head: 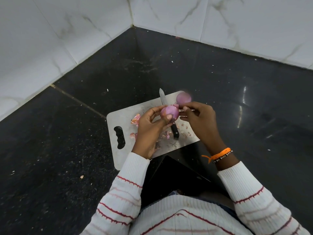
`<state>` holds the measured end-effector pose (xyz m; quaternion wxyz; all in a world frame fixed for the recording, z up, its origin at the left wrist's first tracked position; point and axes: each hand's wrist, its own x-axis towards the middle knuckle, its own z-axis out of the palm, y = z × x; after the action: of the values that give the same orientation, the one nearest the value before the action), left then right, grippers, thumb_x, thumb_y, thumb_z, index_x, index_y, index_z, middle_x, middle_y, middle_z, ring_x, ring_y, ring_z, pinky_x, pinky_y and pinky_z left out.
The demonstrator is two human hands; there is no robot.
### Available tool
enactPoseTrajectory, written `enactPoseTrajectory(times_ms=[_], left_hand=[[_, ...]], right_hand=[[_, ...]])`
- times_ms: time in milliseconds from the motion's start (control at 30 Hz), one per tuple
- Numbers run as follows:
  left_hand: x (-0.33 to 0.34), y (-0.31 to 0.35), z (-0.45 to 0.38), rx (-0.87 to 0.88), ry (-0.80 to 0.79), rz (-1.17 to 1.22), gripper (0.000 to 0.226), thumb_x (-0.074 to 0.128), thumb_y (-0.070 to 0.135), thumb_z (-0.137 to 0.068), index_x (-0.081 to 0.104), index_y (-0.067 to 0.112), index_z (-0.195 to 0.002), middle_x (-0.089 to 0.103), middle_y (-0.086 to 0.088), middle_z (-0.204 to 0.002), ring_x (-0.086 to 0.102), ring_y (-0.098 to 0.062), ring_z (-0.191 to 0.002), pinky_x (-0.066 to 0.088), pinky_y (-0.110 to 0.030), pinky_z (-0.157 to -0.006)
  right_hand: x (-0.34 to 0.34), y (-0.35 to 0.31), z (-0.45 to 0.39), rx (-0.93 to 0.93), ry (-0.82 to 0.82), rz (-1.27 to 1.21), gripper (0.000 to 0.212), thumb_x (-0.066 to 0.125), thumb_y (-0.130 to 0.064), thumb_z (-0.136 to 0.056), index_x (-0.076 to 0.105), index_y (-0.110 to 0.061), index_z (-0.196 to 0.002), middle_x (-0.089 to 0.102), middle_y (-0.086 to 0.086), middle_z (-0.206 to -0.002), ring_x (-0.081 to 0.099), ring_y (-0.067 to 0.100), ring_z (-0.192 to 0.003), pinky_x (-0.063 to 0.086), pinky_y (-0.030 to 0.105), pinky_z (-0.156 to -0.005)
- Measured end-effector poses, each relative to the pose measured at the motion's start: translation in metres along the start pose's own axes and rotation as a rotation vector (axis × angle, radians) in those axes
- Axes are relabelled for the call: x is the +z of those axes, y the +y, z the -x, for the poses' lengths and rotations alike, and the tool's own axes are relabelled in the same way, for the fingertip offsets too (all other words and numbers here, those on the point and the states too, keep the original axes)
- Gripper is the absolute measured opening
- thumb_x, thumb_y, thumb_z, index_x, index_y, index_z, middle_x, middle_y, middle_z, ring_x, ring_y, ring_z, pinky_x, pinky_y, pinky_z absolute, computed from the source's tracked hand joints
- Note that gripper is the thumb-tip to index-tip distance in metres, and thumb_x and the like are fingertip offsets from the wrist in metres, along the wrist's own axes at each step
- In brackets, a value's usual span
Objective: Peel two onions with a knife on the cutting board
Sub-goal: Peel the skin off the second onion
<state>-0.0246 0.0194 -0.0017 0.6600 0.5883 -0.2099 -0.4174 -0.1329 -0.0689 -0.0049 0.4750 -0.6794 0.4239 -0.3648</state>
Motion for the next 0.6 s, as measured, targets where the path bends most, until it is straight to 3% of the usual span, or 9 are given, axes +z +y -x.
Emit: enactPoseTrajectory(times_ms=[133, 433, 600], left_hand=[[0.0000, -0.0004, 0.0003, 0.015, 0.018, -0.053, 0.032, 0.072, 0.006, -0.080, 0.066, 0.009, -0.111, 0.068, -0.005, -0.111, 0.067, -0.018, -0.101, 0.058, -0.028, -0.079], [0.0027, -0.0024, 0.0004, 0.025, 0.033, -0.122, 0.038, 0.074, 0.009, -0.078, 0.066, 0.009, -0.116, 0.069, -0.003, -0.112, 0.066, -0.020, -0.105, 0.056, -0.038, -0.088], [0.0014, -0.0016, 0.0003, 0.033, 0.020, -0.133, 0.036, 0.074, 0.009, -0.078, 0.067, 0.010, -0.114, 0.070, -0.001, -0.110, 0.066, -0.016, -0.103, 0.057, -0.034, -0.085]], right_hand=[[0.0020, -0.0047, 0.0029, -0.035, -0.020, 0.020, 0.012, 0.066, -0.011, -0.083, 0.074, -0.010, -0.093, 0.070, -0.002, -0.082, 0.069, 0.013, -0.076, 0.058, 0.036, -0.078], [-0.0035, -0.0008, -0.0003, 0.002, -0.034, 0.004, 0.009, 0.069, -0.008, -0.079, 0.074, -0.012, -0.085, 0.072, 0.005, -0.076, 0.069, 0.019, -0.074, 0.058, 0.040, -0.077], [-0.0068, 0.0003, -0.0020, 0.021, -0.078, -0.043, 0.006, 0.069, -0.008, -0.080, 0.073, -0.012, -0.083, 0.072, 0.010, -0.079, 0.069, 0.024, -0.076, 0.057, 0.044, -0.078]])
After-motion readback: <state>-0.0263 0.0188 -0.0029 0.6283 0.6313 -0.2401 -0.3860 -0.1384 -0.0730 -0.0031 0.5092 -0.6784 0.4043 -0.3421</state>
